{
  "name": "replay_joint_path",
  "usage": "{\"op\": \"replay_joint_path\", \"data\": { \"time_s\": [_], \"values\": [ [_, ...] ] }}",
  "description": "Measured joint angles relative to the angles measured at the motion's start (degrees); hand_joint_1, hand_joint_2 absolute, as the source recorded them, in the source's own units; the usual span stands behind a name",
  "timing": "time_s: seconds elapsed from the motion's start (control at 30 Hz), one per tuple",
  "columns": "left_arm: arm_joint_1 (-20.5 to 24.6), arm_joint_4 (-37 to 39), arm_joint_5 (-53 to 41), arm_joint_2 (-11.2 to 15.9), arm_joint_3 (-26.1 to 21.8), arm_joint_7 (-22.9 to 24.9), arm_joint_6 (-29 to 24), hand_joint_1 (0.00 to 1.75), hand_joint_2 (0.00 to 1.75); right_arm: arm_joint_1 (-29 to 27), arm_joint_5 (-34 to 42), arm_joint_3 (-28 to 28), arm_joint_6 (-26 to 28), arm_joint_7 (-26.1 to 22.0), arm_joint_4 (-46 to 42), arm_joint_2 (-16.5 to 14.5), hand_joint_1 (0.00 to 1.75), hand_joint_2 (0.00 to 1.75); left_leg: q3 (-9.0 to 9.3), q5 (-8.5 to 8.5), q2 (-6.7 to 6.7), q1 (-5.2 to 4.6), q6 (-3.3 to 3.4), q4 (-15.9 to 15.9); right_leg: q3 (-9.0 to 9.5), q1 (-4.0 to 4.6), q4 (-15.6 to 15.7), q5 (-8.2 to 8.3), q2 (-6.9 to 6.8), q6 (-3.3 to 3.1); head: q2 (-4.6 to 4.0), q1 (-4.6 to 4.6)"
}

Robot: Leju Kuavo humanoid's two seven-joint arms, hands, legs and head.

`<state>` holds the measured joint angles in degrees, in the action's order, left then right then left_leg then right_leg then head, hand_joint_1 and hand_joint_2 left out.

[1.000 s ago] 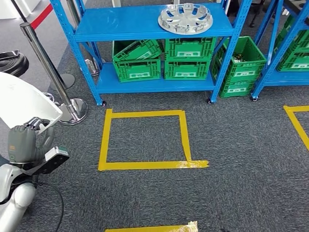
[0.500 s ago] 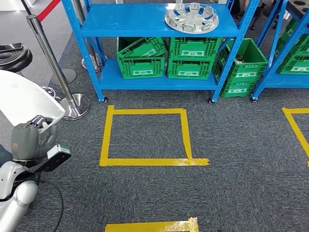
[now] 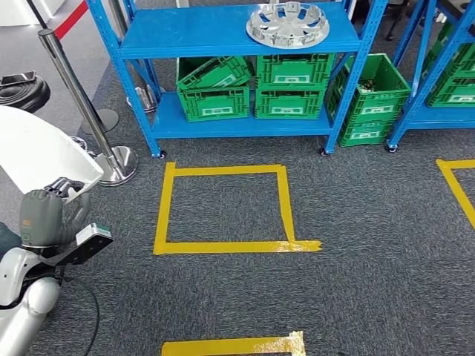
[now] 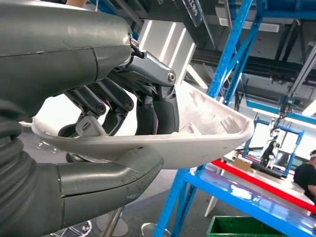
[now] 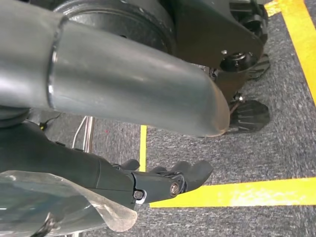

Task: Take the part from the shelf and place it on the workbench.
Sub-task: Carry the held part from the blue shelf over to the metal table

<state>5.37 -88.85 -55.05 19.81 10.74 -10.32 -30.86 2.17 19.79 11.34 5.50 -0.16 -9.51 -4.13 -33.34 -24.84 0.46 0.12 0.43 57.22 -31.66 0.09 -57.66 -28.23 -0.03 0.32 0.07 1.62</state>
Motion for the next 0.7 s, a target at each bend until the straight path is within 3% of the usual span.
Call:
{"op": "replay_joint_path", "data": {
  "time_s": [0.17,0.4,0.7],
  "values": [
    [-1.1,-0.1,-0.1,0.6,-0.2,0.1,-0.5,1.75,1.75,0.0,-0.8,0.0,1.1,0.2,0.0,0.0,0.0,0.0,-0.07,0.03,0.0,0.03,-0.56,0.0,-0.04,0.02,-0.1,0.01,0.0,-0.1,0.0,-0.02],
    [-3.9,-1.2,-0.1,1.6,-2.4,0.1,-0.9,1.75,1.75,0.0,-1.3,0.0,3.2,0.8,0.0,0.1,0.0,0.0,-0.23,0.02,0.0,-0.12,-0.55,0.1,-0.12,-0.14,0.0,0.04,-0.05,-0.08,0.0,-0.03],
    [-4.8,-2.1,-0.3,2.1,-4.4,0.1,-0.9,1.75,1.75,0.1,-1.9,0.0,5.9,2.5,0.0,0.1,0.0,0.0,-0.46,0.17,-0.15,-0.15,0.6,0.1,-0.34,-0.36,-0.1,0.05,-0.13,0.9,0.0,-0.03]
  ]
}}
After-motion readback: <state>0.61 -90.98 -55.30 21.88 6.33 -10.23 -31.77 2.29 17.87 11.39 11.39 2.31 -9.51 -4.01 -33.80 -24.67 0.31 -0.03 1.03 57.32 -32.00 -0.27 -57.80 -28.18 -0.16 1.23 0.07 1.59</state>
